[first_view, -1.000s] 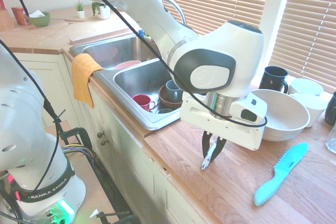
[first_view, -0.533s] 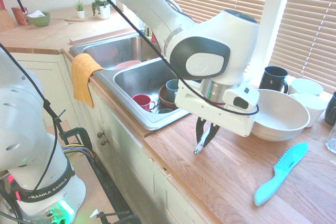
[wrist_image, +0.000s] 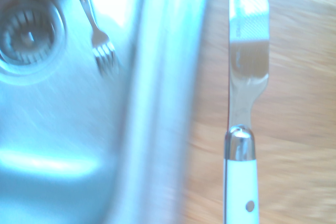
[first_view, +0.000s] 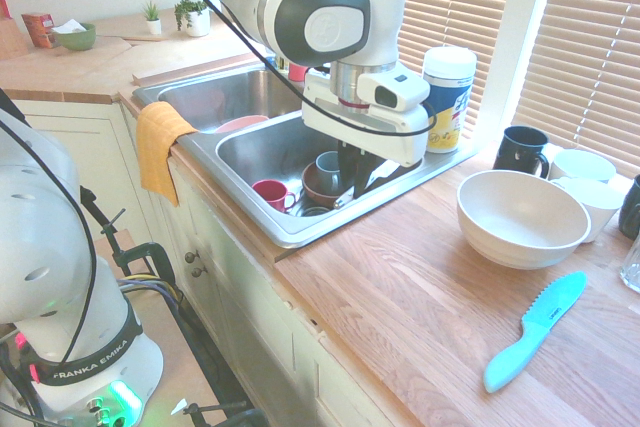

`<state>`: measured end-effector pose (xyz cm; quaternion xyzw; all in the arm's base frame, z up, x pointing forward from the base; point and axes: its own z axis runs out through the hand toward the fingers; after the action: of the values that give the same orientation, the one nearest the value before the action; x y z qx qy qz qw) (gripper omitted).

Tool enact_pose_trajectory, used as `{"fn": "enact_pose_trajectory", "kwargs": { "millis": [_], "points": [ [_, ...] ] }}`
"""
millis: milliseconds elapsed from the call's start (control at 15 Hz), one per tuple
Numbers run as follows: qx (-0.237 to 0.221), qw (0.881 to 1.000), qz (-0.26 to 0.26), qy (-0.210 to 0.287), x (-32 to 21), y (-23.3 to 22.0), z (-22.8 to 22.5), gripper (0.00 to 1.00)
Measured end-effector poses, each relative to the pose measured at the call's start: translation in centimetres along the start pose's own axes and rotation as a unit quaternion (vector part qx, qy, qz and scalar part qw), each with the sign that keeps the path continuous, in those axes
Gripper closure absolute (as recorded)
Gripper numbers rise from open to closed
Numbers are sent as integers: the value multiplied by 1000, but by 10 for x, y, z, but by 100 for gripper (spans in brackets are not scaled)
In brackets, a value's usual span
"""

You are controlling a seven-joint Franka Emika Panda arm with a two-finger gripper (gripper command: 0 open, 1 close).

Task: Put the knife into the sink

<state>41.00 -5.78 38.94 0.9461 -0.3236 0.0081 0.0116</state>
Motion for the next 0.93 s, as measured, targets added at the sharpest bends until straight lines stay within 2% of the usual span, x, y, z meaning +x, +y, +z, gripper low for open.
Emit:
{"fn": "enact_pose_trajectory", "kwargs": {
  "millis": [400, 933],
  "points": [
    [-6, 997, 68, 23, -66, -84, 4, 100],
    [9, 991, 124, 47, -117, -141, 34, 100]
  ]
}}
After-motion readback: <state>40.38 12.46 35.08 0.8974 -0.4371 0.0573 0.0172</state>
